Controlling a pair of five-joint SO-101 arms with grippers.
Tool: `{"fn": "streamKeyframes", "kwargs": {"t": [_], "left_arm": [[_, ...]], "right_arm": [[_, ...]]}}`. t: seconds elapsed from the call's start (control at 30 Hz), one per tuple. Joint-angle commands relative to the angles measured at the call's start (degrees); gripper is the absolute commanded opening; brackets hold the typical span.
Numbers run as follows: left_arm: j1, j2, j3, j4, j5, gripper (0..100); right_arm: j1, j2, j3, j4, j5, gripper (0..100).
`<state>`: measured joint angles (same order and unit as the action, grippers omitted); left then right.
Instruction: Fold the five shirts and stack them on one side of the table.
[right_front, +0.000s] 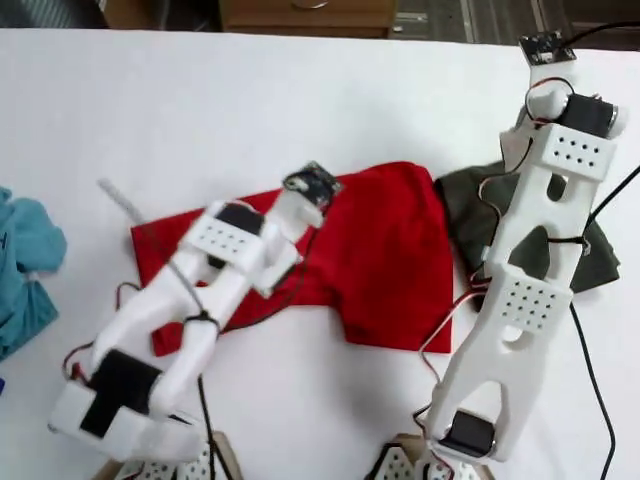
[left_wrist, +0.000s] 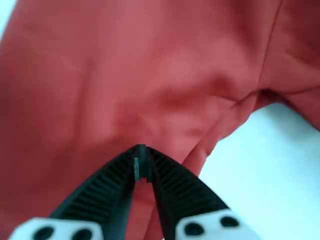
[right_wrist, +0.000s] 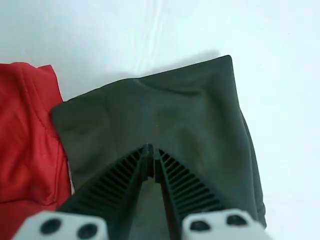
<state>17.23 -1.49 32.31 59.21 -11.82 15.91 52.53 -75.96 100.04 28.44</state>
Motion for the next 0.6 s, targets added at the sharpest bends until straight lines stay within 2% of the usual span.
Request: {"fn": "streamKeyframes", "kwargs": {"t": [0.0, 0.13, 0.4, 0.57], "left_arm": [[3.52, 4.75, -0.48, -1.32, 2.64, 2], [5.8, 7.74, -1.27, 0.53, 2.55, 2], [6.24, 2.46, -0.4, 5.01, 2.37, 2], [5.71, 2.2, 3.82, 2.11, 0.44, 2]], "right_arm": [[-0.04, -4.53, -2.11, 1.1, 0.44, 2.0], [0.13, -4.53, -2.11, 1.1, 0.44, 2.0], [0.04, -4.53, -2.11, 1.1, 0.44, 2.0], [-0.04, -4.53, -2.02, 1.1, 0.44, 2.0]]}}
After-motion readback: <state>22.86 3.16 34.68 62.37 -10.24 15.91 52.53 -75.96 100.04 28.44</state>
